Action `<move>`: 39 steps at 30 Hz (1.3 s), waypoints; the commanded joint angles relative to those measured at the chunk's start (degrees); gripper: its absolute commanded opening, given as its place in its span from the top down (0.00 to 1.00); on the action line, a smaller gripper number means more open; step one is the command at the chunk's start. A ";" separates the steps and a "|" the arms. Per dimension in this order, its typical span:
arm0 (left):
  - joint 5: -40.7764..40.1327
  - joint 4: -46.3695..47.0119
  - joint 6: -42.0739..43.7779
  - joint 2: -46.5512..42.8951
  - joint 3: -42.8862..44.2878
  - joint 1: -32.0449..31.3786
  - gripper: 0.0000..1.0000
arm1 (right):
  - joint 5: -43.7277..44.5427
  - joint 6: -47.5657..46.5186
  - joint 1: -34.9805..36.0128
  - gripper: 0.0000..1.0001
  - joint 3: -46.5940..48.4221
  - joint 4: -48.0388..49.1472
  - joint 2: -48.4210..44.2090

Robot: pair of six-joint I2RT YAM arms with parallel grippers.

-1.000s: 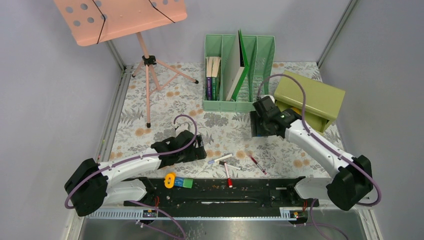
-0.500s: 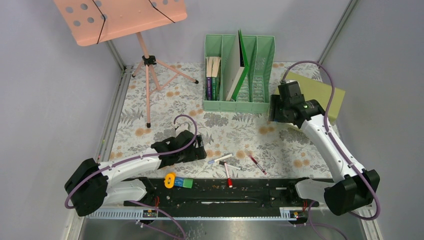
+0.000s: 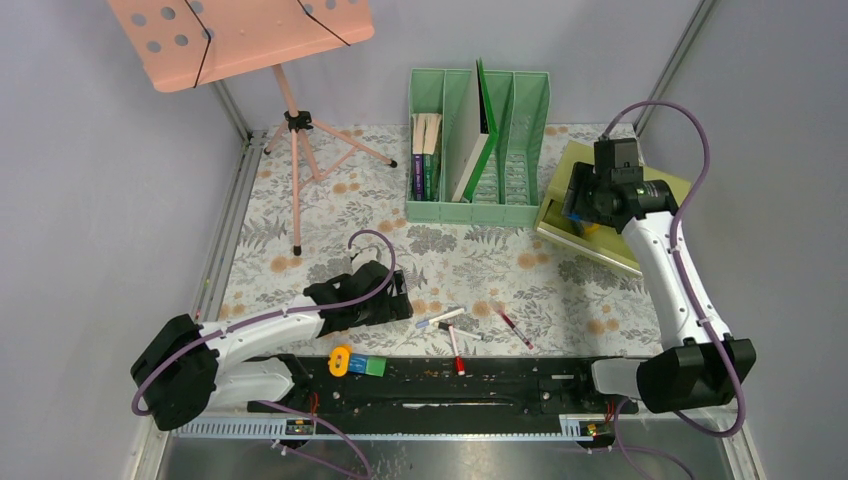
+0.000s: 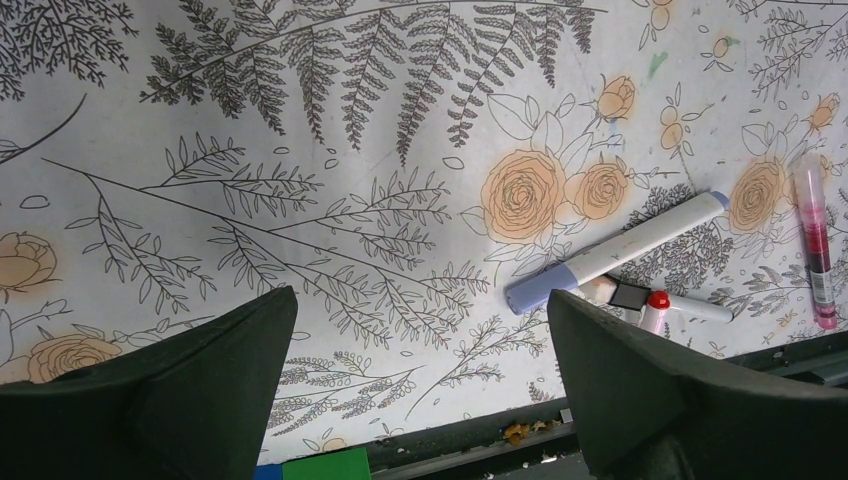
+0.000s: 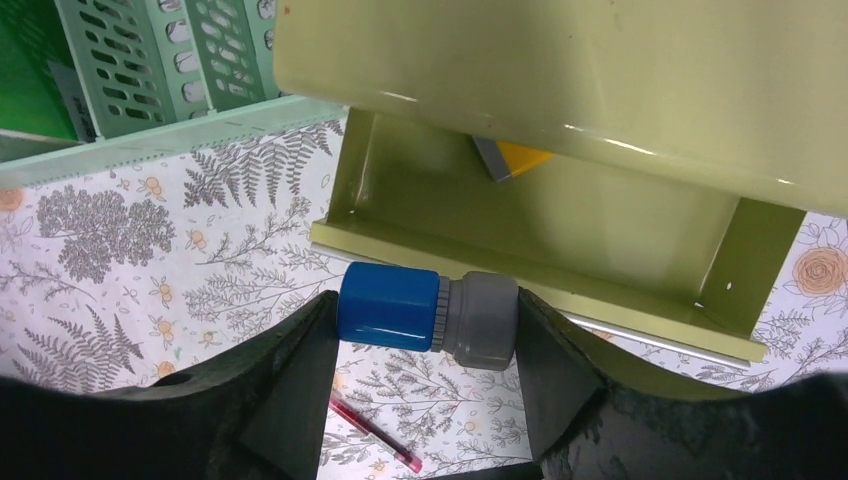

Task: Organize the desk
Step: Place the stationery in the drawer.

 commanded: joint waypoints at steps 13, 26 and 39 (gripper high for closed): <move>3.19 9.24 2.40 -6.37 -2.72 0.29 0.01 | 0.19 1.39 -3.73 0.91 0.09 2.86 4.74; 8.12 22.92 3.22 -17.90 -10.16 0.34 0.01 | 3.67 2.28 -4.34 0.92 -2.16 4.31 9.30; 8.61 24.21 2.88 -18.93 -11.44 0.36 0.01 | 3.69 2.55 -4.89 0.68 -5.12 6.37 8.81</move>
